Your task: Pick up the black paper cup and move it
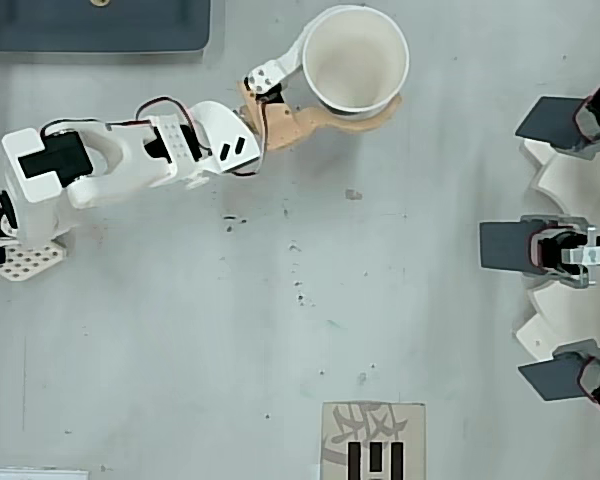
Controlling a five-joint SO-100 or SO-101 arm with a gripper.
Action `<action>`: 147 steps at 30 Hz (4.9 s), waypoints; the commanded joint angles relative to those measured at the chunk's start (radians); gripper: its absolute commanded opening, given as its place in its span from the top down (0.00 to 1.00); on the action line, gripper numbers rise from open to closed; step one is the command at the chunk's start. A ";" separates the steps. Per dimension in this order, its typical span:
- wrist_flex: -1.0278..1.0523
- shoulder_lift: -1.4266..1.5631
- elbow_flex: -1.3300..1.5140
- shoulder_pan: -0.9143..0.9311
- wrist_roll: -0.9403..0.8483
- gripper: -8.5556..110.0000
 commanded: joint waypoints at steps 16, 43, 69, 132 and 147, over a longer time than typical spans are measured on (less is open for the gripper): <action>-0.021 0.095 0.029 0.002 -0.005 0.85; -0.069 0.517 0.407 0.120 -0.025 0.87; -0.117 0.813 0.746 0.241 -0.026 0.86; 0.190 0.393 0.052 0.482 -0.057 0.84; 0.279 0.327 -0.100 0.482 -0.052 0.84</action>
